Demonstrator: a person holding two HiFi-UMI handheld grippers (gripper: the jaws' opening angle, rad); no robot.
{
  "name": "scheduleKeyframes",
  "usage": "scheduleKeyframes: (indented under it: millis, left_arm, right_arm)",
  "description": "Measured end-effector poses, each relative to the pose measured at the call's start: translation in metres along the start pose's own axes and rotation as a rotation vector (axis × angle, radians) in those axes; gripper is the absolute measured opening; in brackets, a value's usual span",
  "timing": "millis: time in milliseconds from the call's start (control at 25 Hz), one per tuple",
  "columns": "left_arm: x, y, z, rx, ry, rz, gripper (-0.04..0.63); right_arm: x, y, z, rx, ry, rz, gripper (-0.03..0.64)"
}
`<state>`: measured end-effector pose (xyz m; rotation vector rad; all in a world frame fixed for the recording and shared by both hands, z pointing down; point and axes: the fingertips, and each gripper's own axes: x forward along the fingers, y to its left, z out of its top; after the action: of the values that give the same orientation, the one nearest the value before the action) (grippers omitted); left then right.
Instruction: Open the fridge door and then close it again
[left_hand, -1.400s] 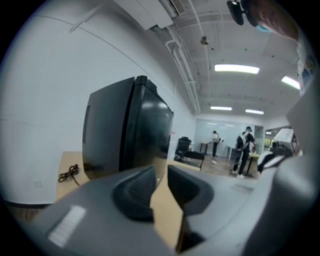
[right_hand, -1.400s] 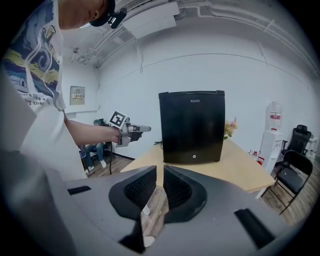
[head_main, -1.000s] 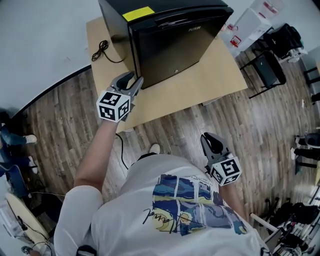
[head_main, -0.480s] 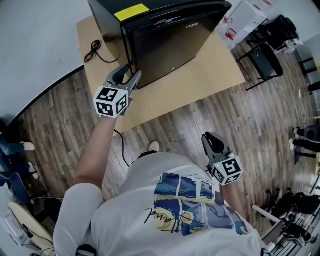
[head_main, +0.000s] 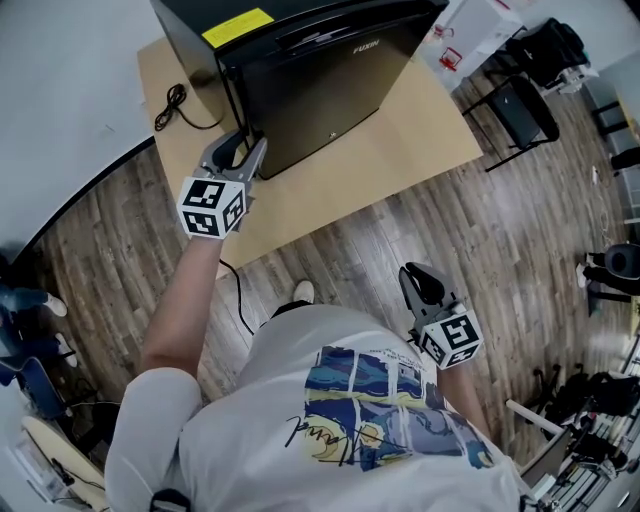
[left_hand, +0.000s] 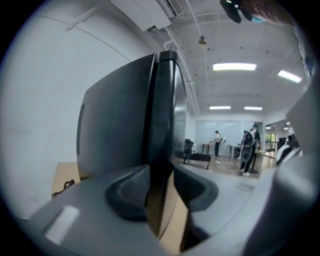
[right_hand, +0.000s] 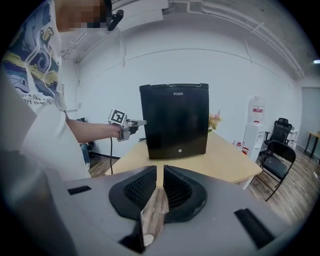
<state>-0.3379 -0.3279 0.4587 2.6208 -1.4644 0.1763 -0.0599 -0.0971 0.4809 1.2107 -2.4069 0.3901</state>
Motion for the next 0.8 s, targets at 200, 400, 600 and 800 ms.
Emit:
scheduleKeyframes:
  millis: [200,400,600,800]
  left_arm:
    - [0.000,0.000,0.000,0.008,0.003,0.001,0.153]
    - [0.001,0.002,-0.001,0.012,0.008,-0.007,0.152]
    - [-0.001,0.007,-0.003,0.003,0.000,0.001,0.152]
    - [0.000,0.006,-0.003,-0.005,0.001,0.014,0.150]
  right_arm:
    - [-0.004,-0.002,-0.008,0.023,0.008,-0.009,0.043]
    - [-0.003,0.001,-0.011,0.028,0.017,-0.008,0.041]
    - [-0.004,0.002,-0.010,0.028,0.010,-0.018,0.040]
    - [-0.011,-0.005,-0.013,0.035,0.008,-0.032,0.040]
